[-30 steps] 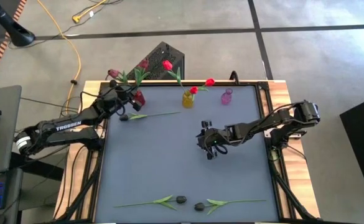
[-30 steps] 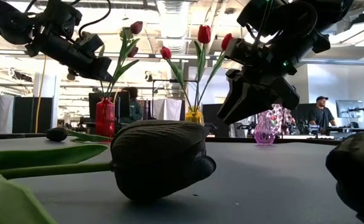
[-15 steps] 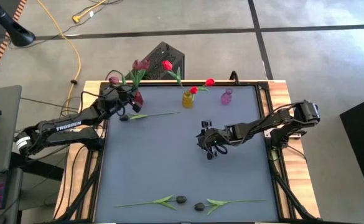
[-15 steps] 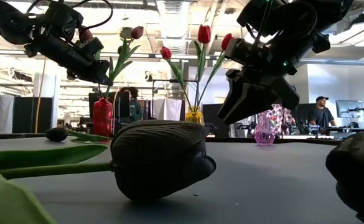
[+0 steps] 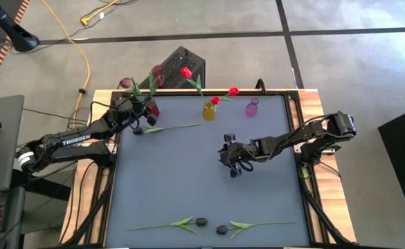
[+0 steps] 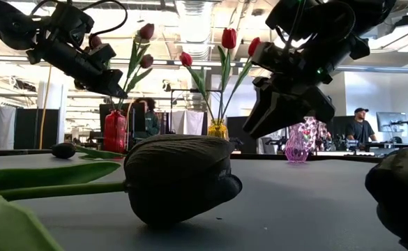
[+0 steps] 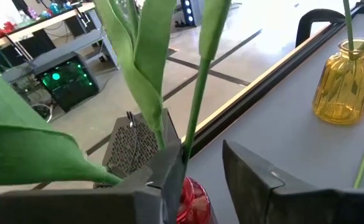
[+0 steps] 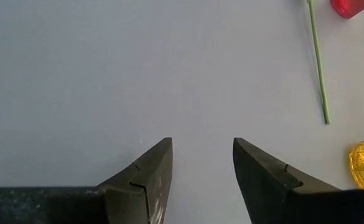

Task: Sort flowers into vase by color
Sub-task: Put the dark red tulip into the red vase

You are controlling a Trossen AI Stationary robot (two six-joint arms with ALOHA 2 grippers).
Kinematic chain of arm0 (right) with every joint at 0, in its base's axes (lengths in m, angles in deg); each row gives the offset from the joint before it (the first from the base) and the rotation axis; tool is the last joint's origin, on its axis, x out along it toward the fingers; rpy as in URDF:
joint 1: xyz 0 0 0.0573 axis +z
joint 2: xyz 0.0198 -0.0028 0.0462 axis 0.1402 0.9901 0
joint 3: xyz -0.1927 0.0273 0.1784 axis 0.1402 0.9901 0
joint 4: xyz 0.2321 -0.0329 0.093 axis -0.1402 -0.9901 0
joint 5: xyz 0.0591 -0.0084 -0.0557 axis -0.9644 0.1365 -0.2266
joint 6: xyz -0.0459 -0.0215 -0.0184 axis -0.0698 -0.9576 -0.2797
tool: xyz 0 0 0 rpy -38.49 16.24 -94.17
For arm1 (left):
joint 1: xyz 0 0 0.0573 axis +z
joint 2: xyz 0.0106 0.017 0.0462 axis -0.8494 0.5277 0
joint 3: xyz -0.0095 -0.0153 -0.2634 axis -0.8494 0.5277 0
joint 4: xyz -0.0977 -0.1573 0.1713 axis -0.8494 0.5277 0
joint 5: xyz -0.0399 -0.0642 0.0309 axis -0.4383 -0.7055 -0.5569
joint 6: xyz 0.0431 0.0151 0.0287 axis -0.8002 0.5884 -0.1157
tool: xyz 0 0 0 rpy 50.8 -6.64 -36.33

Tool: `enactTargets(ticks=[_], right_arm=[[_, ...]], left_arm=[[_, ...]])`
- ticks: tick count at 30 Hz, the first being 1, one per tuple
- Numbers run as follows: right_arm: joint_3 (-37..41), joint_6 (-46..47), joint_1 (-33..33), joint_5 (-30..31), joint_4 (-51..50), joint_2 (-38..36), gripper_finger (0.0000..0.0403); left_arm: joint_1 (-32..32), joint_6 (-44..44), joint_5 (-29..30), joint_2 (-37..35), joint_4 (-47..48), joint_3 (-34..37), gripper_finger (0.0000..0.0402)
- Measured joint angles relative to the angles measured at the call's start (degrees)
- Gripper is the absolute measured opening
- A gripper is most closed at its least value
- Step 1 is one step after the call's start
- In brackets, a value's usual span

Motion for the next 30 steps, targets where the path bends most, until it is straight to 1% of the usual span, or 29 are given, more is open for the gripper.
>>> enactTargets(ticks=[3, 6, 9, 16, 30], right_arm=[[0.00, -0.01, 0.02, 0.00, 0.15, 0.00, 0.0193], [0.00, -0.05, 0.02, 0.00, 0.16, 0.00, 0.0193], [0.00, -0.17, 0.02, 0.00, 0.31, 0.00, 0.0193], [0.00, -0.17, 0.02, 0.00, 0.39, 0.00, 0.0193], [0.00, -0.13, 0.02, 0.00, 0.39, 0.00, 0.0193]], left_arm=[[0.00, 0.00, 0.00, 0.00, 0.02, 0.00, 0.0118], [0.00, 0.12, 0.00, 0.00, 0.29, 0.00, 0.0123], [0.00, 0.17, -0.55, 0.00, 0.57, -0.01, 0.0124], [-0.01, 0.59, -4.51, 0.00, 0.70, -0.01, 0.0124], [-0.02, 3.00, -4.70, -0.02, 3.79, -0.01, 0.0124]])
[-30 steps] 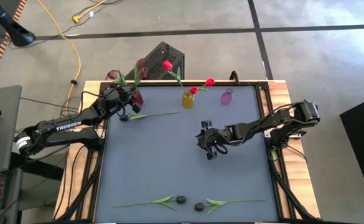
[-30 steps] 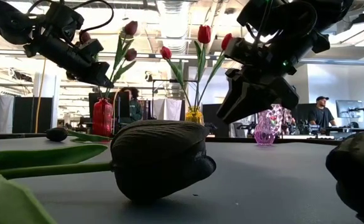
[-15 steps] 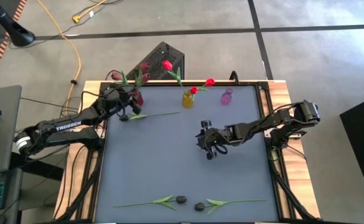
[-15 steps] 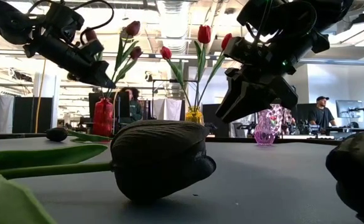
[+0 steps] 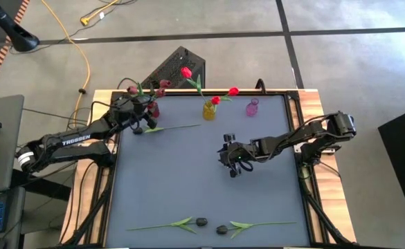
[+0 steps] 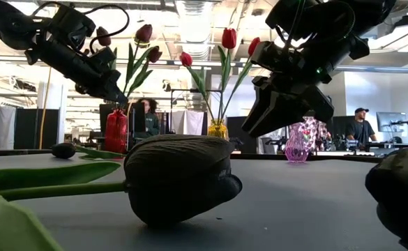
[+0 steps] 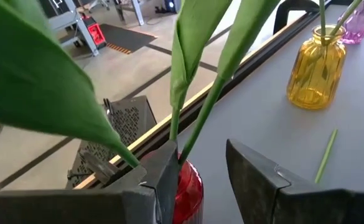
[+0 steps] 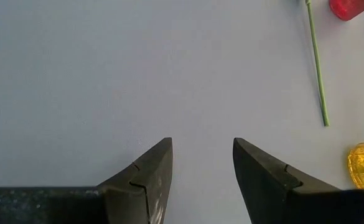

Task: Sort flowers into vase by color
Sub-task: Put the dark red tulip into the red vase

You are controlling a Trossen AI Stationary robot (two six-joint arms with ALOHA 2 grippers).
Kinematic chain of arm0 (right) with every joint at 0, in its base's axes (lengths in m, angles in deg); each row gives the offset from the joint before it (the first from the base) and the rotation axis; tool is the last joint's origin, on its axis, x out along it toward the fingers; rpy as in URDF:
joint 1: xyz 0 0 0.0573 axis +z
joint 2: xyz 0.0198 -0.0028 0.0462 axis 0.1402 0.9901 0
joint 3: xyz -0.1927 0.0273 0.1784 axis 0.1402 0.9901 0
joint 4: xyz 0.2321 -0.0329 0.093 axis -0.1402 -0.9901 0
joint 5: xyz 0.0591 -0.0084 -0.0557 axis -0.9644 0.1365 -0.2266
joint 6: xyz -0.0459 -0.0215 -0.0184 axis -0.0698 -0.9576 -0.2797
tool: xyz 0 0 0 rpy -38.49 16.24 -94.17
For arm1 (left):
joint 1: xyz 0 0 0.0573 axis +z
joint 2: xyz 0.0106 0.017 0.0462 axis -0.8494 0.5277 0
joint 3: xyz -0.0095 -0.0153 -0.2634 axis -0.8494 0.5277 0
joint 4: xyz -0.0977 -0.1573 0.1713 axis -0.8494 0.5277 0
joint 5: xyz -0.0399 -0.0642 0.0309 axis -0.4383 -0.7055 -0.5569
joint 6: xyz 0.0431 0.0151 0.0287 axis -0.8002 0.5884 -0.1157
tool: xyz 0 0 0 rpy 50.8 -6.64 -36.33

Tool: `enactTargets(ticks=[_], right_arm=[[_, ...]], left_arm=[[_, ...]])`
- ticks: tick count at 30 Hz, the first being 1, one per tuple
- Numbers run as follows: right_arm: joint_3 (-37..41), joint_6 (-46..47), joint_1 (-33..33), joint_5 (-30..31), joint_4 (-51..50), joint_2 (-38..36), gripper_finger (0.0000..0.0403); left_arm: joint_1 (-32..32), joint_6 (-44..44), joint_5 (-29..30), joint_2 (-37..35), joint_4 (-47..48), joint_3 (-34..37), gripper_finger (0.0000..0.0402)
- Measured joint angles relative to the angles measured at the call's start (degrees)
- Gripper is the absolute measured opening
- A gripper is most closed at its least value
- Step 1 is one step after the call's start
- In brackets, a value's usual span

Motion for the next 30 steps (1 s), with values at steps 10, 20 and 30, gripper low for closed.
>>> enactTargets(ticks=[10, 20, 30], right_arm=[[0.00, 0.04, -0.02, 0.00, 0.00, 0.00, 0.0193], [0.00, 0.04, -0.02, 0.00, 0.39, 0.00, 0.0193], [0.00, 0.04, -0.02, 0.00, 0.39, 0.00, 0.0193]], left_arm=[[0.00, 0.84, 0.11, 0.00, 2.11, -0.93, 0.0124], [0.02, 0.96, -1.32, 0.00, 13.32, -7.07, 0.0124], [0.02, 1.54, -3.12, 0.00, 18.81, -7.82, 0.0124]])
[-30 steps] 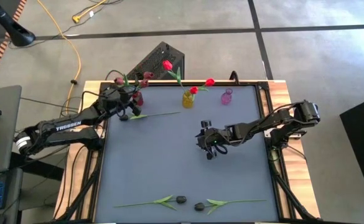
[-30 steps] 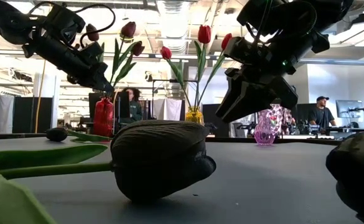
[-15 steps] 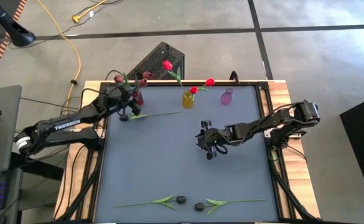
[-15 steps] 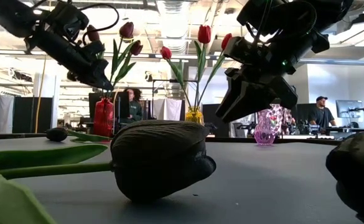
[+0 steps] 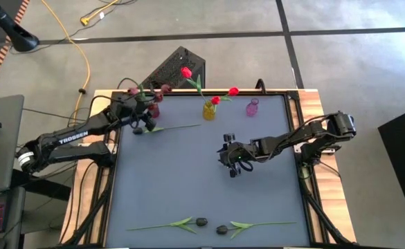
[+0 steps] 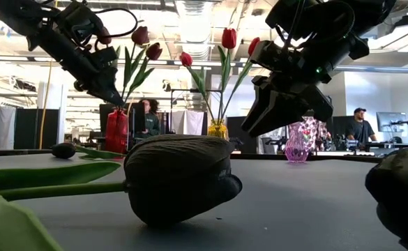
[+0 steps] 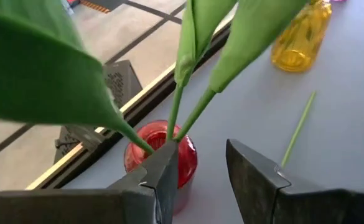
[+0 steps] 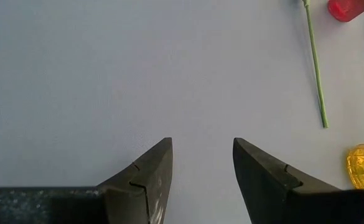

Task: Sort flowers into vase by color
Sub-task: Put the dark red tulip into the red vase, then put the bottom right black tulip into the purple vase

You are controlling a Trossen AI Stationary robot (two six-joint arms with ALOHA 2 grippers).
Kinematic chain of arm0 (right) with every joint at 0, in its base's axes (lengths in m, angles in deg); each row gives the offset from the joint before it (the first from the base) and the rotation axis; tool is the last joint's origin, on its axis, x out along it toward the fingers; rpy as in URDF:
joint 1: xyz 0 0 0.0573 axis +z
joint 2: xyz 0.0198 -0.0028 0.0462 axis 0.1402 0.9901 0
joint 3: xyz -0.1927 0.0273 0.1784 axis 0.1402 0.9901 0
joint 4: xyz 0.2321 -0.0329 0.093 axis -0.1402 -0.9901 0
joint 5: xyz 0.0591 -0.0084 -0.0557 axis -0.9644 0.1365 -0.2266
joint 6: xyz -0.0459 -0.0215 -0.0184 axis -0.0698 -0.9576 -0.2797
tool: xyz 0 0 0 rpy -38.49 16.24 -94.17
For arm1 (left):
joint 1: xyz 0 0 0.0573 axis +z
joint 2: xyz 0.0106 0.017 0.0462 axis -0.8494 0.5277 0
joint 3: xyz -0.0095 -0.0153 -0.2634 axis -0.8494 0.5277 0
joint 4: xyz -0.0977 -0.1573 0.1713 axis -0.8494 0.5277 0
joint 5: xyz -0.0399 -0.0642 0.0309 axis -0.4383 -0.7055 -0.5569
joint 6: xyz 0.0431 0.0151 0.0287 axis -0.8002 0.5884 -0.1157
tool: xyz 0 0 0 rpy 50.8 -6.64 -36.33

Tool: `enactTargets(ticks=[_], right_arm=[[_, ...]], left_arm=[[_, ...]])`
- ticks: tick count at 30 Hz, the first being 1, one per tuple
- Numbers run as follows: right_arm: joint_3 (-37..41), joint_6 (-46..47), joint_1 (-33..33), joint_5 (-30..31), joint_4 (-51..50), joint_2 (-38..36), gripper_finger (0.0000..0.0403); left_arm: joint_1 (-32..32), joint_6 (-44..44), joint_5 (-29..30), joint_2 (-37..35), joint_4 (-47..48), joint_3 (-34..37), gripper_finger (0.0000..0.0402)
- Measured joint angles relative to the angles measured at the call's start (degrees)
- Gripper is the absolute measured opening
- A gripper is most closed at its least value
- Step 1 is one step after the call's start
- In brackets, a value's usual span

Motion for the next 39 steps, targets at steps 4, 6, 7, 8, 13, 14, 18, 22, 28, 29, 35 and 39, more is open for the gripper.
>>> enactTargets(ticks=[4, 6, 7, 8, 13, 14, 18, 22, 28, 29, 35, 39], right_arm=[[0.00, 0.00, 0.00, 0.00, 0.00, 0.00, 0.0193], [0.00, 0.00, 0.00, 0.00, 0.00, 0.00, 0.0193], [0.00, 0.00, 0.00, 0.00, 0.00, 0.00, 0.0193], [0.00, 0.00, 0.00, 0.00, 0.00, 0.00, 0.0193], [0.00, -0.01, 0.00, 0.00, 0.00, 0.00, 0.0193], [0.00, -0.01, 0.00, 0.00, 0.00, 0.00, 0.0193], [0.00, -0.04, 0.00, 0.00, 0.00, 0.00, 0.0193], [0.00, -0.78, 0.00, 0.00, 0.00, 0.00, 0.0193], [0.00, -0.92, 0.00, 0.00, 0.00, 0.00, 0.0193], [0.00, -0.94, 0.00, 0.00, 0.00, 0.00, 0.0193], [0.00, -0.94, 0.00, 0.00, -0.02, 0.00, 0.0193], [0.00, -0.94, 0.12, -0.01, -0.02, 0.00, 0.0193]], left_arm=[[0.00, -0.15, -0.27, 0.00, -0.04, 0.00, 0.0124], [0.00, -0.40, -0.27, 0.00, -0.04, 0.00, 0.0124], [0.00, -0.53, -0.27, 0.00, -0.04, 0.00, 0.0124], [0.00, -0.66, -0.27, 0.00, -0.04, 0.00, 0.0124], [0.00, -0.70, -0.27, 0.00, 0.05, 0.00, 0.0124], [0.00, -0.70, -0.27, 0.00, 0.18, 0.00, 0.0124], [-0.01, -0.71, 0.17, 0.00, 0.83, 0.00, 0.0124], [0.00, -0.66, 0.45, 0.00, 1.40, 0.00, 0.0124], [-0.01, -0.22, 0.46, 0.00, 3.12, 0.00, 0.0124], [0.00, 0.30, 0.33, 0.00, 3.74, 0.00, 0.0124], [-0.01, 2.24, -3.04, 0.00, 6.91, 0.00, 0.0124], [-0.02, 2.34, -6.44, 0.00, 9.74, 0.00, 0.0124]])
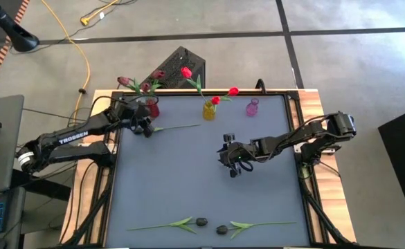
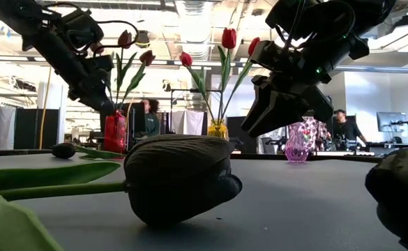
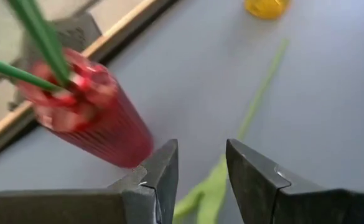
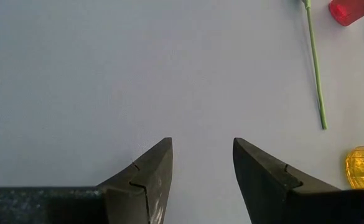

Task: Sort flowers into vase by color
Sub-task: Put the bottom right black tulip into the purple vase

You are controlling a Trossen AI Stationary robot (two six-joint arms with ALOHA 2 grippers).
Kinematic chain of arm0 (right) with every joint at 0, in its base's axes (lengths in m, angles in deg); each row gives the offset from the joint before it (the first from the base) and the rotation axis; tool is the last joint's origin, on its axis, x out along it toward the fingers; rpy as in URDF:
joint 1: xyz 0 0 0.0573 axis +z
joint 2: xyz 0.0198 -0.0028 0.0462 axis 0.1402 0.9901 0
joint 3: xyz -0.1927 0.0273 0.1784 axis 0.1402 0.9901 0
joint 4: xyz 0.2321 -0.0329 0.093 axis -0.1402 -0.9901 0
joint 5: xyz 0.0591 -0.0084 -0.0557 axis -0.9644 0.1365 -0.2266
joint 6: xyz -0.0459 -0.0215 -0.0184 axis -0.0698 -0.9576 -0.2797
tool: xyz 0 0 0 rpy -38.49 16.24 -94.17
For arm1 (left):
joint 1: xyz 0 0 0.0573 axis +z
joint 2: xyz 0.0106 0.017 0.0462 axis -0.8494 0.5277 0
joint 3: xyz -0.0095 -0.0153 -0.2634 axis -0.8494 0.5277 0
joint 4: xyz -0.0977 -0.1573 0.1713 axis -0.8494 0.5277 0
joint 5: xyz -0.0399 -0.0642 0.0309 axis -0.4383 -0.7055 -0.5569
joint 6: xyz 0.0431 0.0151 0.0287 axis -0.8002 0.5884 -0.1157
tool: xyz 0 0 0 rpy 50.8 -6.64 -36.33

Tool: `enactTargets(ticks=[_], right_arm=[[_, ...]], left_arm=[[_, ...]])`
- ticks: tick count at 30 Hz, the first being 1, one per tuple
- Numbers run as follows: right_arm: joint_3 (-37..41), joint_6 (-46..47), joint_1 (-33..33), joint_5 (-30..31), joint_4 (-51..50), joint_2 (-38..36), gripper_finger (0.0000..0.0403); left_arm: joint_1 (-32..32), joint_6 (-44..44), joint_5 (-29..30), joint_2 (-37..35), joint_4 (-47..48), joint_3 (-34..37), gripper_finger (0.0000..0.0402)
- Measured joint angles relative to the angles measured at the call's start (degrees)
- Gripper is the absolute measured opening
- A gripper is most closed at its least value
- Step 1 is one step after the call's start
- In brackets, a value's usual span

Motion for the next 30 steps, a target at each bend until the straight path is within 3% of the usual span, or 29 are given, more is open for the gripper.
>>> enactTargets(ticks=[8, 21, 30], right_arm=[[-1.81, 0.92, -0.01, -0.04, -0.46, 0.00, 0.0193], [-2.71, 4.06, 1.58, -2.14, -0.44, 0.00, 0.0193], [-2.71, 2.91, 4.29, -1.79, -1.23, 0.00, 0.0193]], left_arm=[[-0.02, 0.02, -5.20, 0.02, 6.32, -1.10, 0.0124], [-3.44, 5.71, -5.73, 0.00, 27.61, -14.46, 0.0124], [-9.87, 15.80, -15.40, 0.11, 32.29, -14.41, 0.0124]])
